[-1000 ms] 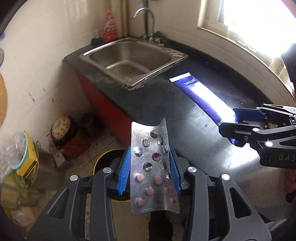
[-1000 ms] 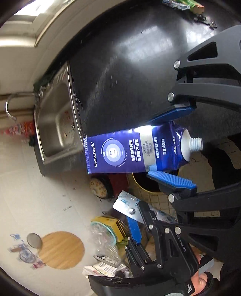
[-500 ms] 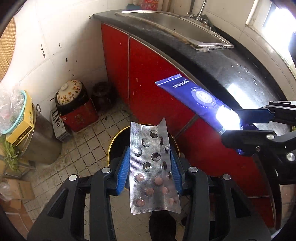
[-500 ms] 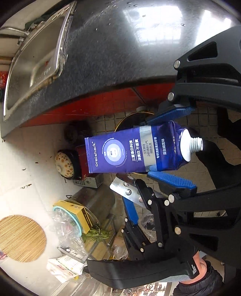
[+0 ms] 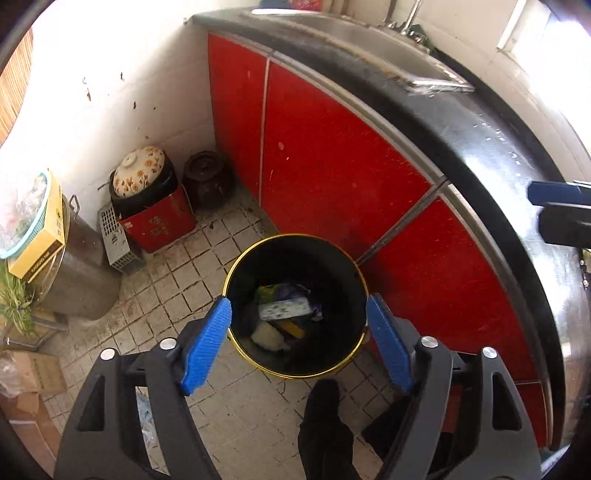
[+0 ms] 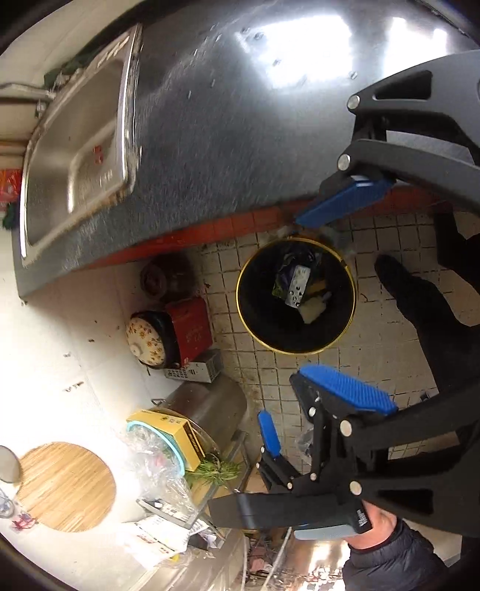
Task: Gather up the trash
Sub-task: 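Open both tools to drop blister pack and tube into the bin, then move both open tools back over the countertop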
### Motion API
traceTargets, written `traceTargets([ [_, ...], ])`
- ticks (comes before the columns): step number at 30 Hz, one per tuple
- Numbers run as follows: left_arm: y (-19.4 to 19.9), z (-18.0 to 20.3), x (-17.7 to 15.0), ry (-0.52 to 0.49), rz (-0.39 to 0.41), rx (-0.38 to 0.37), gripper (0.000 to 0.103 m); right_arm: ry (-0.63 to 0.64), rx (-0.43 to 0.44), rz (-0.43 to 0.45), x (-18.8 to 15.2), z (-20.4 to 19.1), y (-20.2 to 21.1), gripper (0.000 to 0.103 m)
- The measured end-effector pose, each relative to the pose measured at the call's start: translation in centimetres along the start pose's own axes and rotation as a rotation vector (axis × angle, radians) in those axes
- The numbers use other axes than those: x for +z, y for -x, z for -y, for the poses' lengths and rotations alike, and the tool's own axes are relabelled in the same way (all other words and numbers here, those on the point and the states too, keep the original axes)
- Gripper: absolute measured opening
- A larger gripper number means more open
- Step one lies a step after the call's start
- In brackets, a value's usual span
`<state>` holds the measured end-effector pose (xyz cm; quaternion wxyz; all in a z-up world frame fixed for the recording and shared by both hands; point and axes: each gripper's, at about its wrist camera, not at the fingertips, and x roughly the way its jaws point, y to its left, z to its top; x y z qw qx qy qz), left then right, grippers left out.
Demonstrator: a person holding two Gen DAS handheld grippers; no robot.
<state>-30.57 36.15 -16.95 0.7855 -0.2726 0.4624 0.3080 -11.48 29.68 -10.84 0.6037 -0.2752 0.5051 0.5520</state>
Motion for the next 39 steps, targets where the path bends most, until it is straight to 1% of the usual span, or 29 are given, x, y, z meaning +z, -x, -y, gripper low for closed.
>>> traceTargets([
  [1, 0.6, 0.5, 0.2, -0.006, 0.013, -0.001, 0.081, -0.013, -0.019, 0.016, -0.6, 0.8, 1.2, 0.082],
  [3, 1.9, 2.0, 1.0, -0.026, 0.041, -0.009, 0.087, -0.048, -0.059, 0.056, -2.2, 2.8, 4.1, 0.083],
  [5, 3.1, 4.3, 2.0, -0.052, 0.065, -0.027, 0.09, -0.109, -0.107, 0.098, -4.0, 5.1, 7.2, 0.084],
  [6, 3.7, 6.0, 2.6, -0.077, 0.077, -0.043, 0.092, -0.137, -0.127, 0.116, -4.8, 6.1, 8.5, 0.085],
  [8, 4.6, 9.5, 3.6, -0.139, 0.093, -0.079, 0.093, -0.209, -0.187, 0.155, -6.9, 8.8, 11.8, 0.09],
  [10, 5.4, 13.6, 4.4, -0.216, 0.107, -0.128, 0.094, -0.298, -0.265, 0.199, -9.7, 11.7, 15.3, 0.09],
  [13, 6.3, 21.8, 5.3, -0.372, 0.112, -0.231, 0.094, -0.432, -0.36, 0.255, -13.9, 15.5, 19.8, 0.09],
  [15, 6.9, 26.7, 5.3, -0.469, 0.115, -0.288, 0.094, -0.548, -0.417, 0.299, -17.8, 18.2, 23.1, 0.09],
  [16, 7.1, 28.7, 5.2, -0.504, 0.115, -0.316, 0.094, -0.592, -0.437, 0.316, -19.5, 19.2, 24.4, 0.09],
  [17, 7.4, 31.5, 5.0, -0.551, 0.111, -0.354, 0.094, -0.643, -0.462, 0.332, -21.4, 20.3, 25.8, 0.09],
  [19, 8.0, 36.3, 4.4, -0.624, 0.1, -0.403, 0.094, -0.723, -0.504, 0.359, -24.8, 21.9, 28.0, 0.09],
  [22, 8.6, 41.7, 2.8, -0.711, 0.078, -0.464, 0.094, -0.833, -0.547, 0.397, -29.7, 23.2, 30.6, 0.09],
  [24, 8.7, 44.4, 1.8, -0.76, 0.066, -0.486, 0.094, -0.891, -0.563, 0.406, -32.7, 23.7, 31.7, 0.09],
  [26, 8.6, 46.7, 1.0, -0.806, 0.056, -0.487, 0.094, -0.931, -0.571, 0.421, -35.3, 24.3, 32.7, 0.09],
  [29, 8.3, 49.1, 0.2, -0.842, 0.034, -0.488, 0.094, -0.982, -0.569, 0.428, -38.0, 24.8, 32.9, 0.09],
  [32, 7.7, 50.3, 0.1, -0.86, 0.02, -0.481, 0.094, -1.006, -0.554, 0.431, -38.5, 25.5, 32.6, 0.09],
  [36, 6.8, 50.9, 1.0, -0.861, 0.011, -0.463, 0.094, -1.001, -0.544, 0.44, -37.9, 26.2, 32.4, 0.09],
  [39, 5.9, 52.1, 2.0, -0.848, 0.006, -0.454, 0.094, -0.983, -0.537, 0.44, -37.0, 27.8, 32.3, 0.09],
])
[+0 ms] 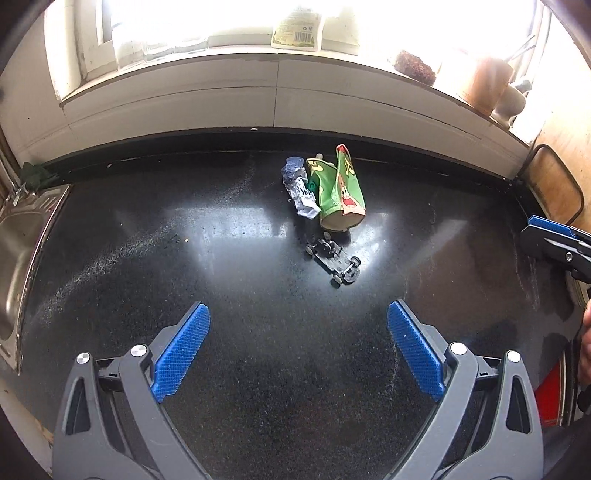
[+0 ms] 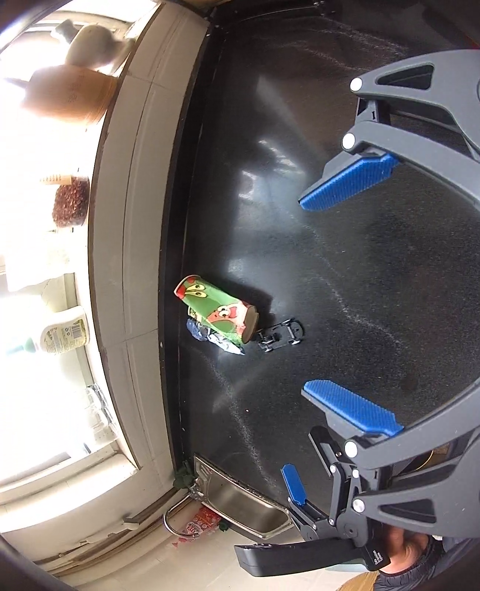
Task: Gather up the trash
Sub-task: 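Move both open tools back over the countertop, then grasp the crumpled foil with the left tool while the right tool grasps the green cartoon cup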
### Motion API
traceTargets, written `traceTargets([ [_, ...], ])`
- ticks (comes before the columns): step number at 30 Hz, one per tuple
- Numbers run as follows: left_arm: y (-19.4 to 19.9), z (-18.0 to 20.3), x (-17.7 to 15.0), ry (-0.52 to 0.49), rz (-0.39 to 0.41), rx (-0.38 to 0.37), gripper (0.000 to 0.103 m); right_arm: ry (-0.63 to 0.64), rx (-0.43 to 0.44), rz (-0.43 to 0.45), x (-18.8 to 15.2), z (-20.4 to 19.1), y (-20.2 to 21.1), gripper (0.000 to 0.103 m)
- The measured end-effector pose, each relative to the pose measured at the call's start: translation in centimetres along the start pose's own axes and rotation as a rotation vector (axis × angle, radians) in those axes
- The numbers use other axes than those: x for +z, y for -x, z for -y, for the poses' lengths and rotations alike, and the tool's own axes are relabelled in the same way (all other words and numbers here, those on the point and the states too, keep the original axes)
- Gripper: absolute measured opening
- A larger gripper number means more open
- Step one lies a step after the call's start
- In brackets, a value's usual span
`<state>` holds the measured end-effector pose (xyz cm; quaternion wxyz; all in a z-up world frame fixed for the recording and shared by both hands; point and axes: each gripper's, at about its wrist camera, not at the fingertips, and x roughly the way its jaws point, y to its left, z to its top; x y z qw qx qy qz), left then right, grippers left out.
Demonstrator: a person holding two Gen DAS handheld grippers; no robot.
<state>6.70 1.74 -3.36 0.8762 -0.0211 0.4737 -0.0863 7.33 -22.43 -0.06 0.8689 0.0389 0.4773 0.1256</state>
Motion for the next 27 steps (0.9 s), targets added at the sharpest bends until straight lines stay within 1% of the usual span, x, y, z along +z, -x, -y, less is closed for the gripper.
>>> traceTargets([
  [2, -1.0, -0.1, 1.2, 0.01, -0.003, -0.002, 0.094, 0.006, 0.006, -0.004, 1.1, 0.0, -1.0, 0.09],
  [4, -2.4, -0.4, 2.6, 0.018, -0.013, -0.003, 0.094, -0.002, 0.03, -0.011, 2.6, 0.2, -2.4, 0.09],
  [8, -6.2, -1.4, 5.5, 0.008, -0.039, 0.005, 0.094, -0.041, 0.074, -0.048, 6.4, 0.2, -7.1, 0.09],
  [9, -7.3, -1.6, 6.1, 0.008, -0.047, 0.005, 0.094, -0.051, 0.086, -0.07, 7.5, 0.1, -9.0, 0.09],
  [11, -9.2, -2.0, 7.1, 0.0, -0.062, -0.005, 0.094, -0.053, 0.078, -0.106, 8.9, -0.1, -12.0, 0.09],
  [14, -12.0, -2.6, 8.7, -0.022, -0.087, 0.001, 0.094, -0.064, 0.083, -0.157, 10.4, 0.0, -16.0, 0.09],
  [17, -14.0, -3.2, 10.3, -0.018, -0.096, -0.028, 0.094, -0.116, 0.104, -0.209, 11.4, 0.8, -19.3, 0.088],
  [21, -16.9, -3.5, 11.6, -0.028, -0.137, -0.067, 0.094, -0.167, 0.134, -0.278, 11.8, 1.7, -22.7, 0.079],
  [23, -18.3, -3.6, 12.1, -0.034, -0.154, -0.084, 0.094, -0.178, 0.148, -0.302, 11.8, 1.9, -23.8, 0.07],
  [25, -19.4, -3.5, 12.5, -0.037, -0.172, -0.091, 0.094, -0.201, 0.192, -0.315, 11.7, 2.3, -24.5, 0.057],
  [26, -19.9, -3.5, 12.6, -0.035, -0.178, -0.098, 0.094, -0.218, 0.221, -0.311, 11.7, 2.5, -24.6, 0.056],
  [27, -20.2, -3.5, 12.8, -0.029, -0.182, -0.11, 0.094, -0.213, 0.215, -0.31, 11.7, 2.6, -24.5, 0.055],
])
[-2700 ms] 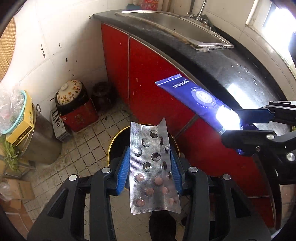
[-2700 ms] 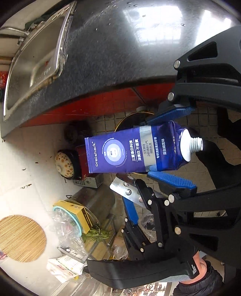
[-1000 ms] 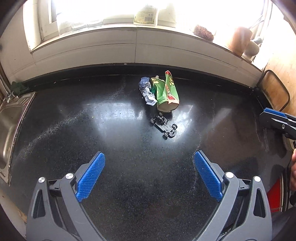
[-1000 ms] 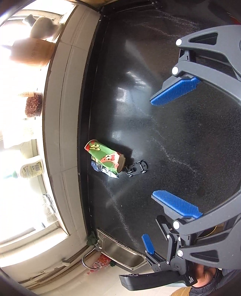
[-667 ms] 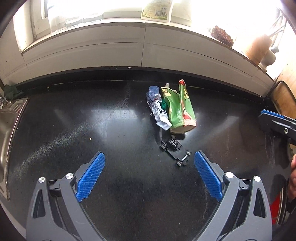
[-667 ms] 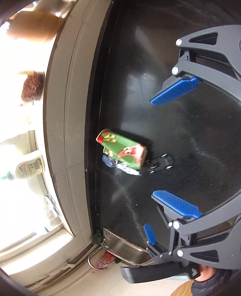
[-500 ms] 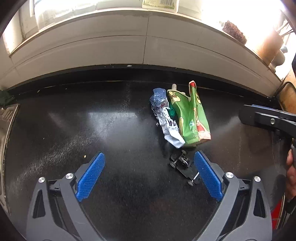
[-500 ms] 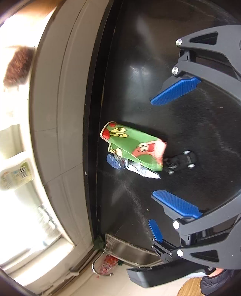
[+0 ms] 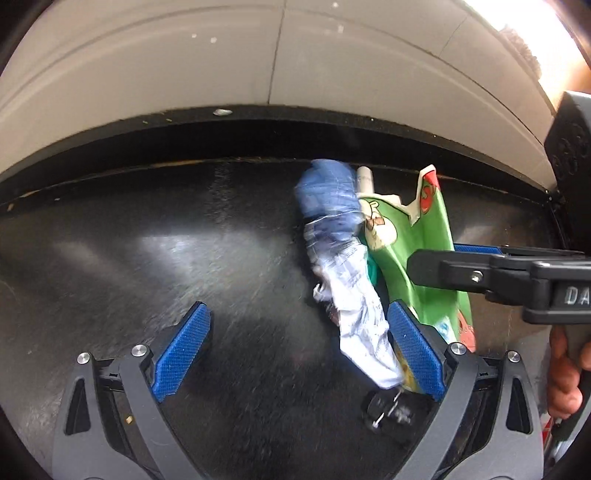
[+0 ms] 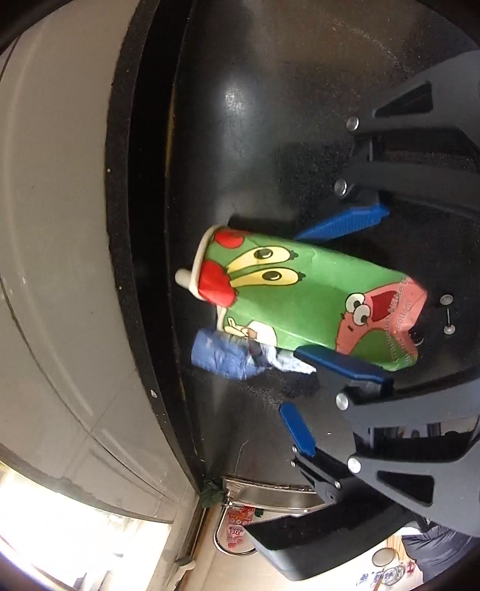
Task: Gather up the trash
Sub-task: 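Grasp the crumpled foil with the left tool while the right tool grasps the green cartoon cup, then carry foil and cup to the floor bin and open both tools to drop them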
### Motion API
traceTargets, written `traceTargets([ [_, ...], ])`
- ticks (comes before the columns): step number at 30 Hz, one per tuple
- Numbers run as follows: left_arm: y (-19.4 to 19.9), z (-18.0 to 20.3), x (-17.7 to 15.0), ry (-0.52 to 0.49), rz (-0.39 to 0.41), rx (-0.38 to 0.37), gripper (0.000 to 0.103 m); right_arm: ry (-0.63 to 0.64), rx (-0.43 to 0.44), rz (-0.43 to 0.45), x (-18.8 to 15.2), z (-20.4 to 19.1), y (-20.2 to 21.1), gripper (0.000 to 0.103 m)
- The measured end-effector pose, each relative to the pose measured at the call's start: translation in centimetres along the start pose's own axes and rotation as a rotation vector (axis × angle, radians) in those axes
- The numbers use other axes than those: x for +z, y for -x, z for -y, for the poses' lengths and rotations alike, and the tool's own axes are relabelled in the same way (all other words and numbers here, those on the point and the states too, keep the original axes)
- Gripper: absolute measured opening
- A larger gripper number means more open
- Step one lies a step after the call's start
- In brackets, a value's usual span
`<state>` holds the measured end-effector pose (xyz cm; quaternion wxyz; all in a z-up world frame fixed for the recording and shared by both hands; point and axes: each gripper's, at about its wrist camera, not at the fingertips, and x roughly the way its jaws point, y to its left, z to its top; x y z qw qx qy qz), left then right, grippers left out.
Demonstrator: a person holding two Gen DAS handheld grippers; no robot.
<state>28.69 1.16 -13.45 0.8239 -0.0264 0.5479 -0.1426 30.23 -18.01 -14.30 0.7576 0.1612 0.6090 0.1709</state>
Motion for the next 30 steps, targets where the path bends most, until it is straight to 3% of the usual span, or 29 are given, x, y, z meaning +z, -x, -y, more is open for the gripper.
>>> traceTargets([
  [2, -0.2, 0.0, 0.3, -0.002, 0.012, -0.008, 0.093, 0.023, -0.01, 0.004, 0.1, -0.1, 0.3, 0.048],
  [4, -0.2, 0.3, 0.5, -0.024, 0.022, -0.011, 0.084, 0.051, -0.037, 0.027, 0.2, -0.2, 0.9, 0.046],
  [7, -0.2, 1.3, 0.6, -0.083, 0.028, -0.019, 0.056, 0.08, -0.062, 0.058, 0.1, -0.2, 2.2, 0.045],
  [8, -0.3, 1.8, 0.6, -0.1, 0.022, -0.027, 0.041, 0.085, -0.069, 0.064, 0.0, -0.1, 2.5, 0.045],
  [10, -0.2, 2.4, 0.3, -0.111, 0.01, -0.025, 0.034, 0.095, -0.085, 0.08, -0.2, -0.1, 3.3, 0.045],
  [20, 6.9, 4.8, -3.3, -0.117, 0.077, 0.064, 0.031, 0.155, -0.106, 0.173, -4.0, -2.3, 9.0, 0.045],
  [30, 14.3, 7.4, -9.4, -0.082, 0.15, 0.123, 0.031, 0.223, -0.116, 0.227, -12.5, -4.7, 14.0, 0.045],
])
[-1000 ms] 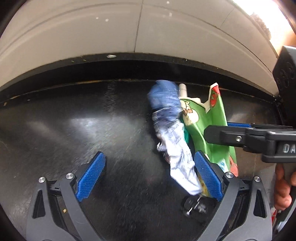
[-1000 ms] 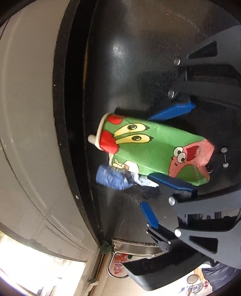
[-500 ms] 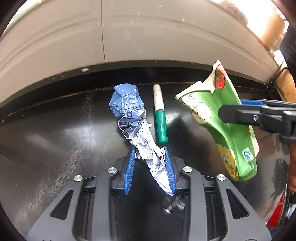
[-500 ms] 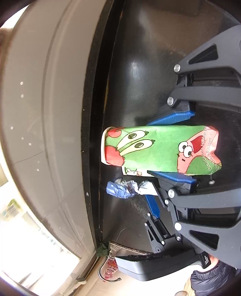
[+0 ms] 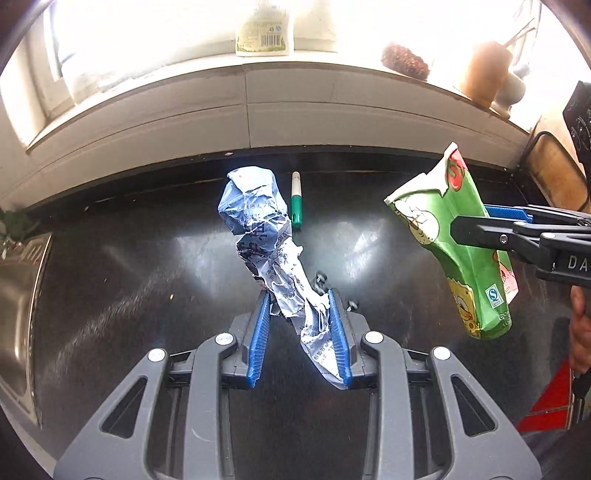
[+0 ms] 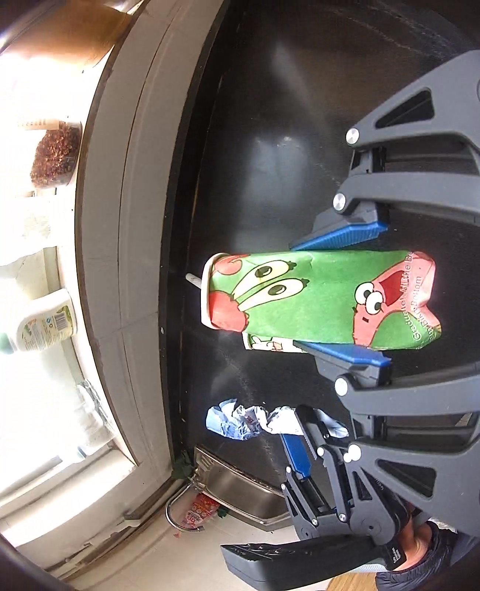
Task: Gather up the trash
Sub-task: 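Carry foil and cup to the floor bin and open both tools to drop them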
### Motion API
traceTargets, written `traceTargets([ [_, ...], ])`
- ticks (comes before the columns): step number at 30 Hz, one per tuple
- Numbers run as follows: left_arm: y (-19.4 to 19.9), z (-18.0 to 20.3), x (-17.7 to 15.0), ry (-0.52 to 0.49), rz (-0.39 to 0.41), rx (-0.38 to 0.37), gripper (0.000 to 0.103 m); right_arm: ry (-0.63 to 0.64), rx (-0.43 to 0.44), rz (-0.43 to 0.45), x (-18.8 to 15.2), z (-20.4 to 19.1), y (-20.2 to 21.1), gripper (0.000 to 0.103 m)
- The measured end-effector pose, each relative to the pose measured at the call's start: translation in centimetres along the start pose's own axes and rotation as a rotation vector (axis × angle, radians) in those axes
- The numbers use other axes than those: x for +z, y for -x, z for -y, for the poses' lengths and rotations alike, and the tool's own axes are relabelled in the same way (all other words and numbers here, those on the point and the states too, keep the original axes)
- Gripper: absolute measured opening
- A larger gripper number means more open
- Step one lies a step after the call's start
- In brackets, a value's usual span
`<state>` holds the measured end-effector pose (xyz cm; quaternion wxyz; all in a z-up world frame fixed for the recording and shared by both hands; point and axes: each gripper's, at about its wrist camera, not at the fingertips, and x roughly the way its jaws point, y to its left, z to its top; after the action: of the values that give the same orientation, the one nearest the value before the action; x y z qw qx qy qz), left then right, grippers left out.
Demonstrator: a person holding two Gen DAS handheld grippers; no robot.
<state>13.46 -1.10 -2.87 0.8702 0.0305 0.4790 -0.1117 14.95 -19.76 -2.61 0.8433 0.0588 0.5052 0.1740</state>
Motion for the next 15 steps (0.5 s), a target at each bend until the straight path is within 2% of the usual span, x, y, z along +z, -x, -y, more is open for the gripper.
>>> traceTargets([
  [7, 3.1, 2.3, -3.5, 0.004, 0.012, 0.009, 0.031, 0.014, -0.001, 0.005, -3.5, -0.9, 2.5, 0.045],
  [15, 5.6, 1.5, -6.1, 0.022, 0.03, 0.032, 0.031, 0.039, 0.001, 0.022, -4.6, -2.5, 3.6, 0.045],
])
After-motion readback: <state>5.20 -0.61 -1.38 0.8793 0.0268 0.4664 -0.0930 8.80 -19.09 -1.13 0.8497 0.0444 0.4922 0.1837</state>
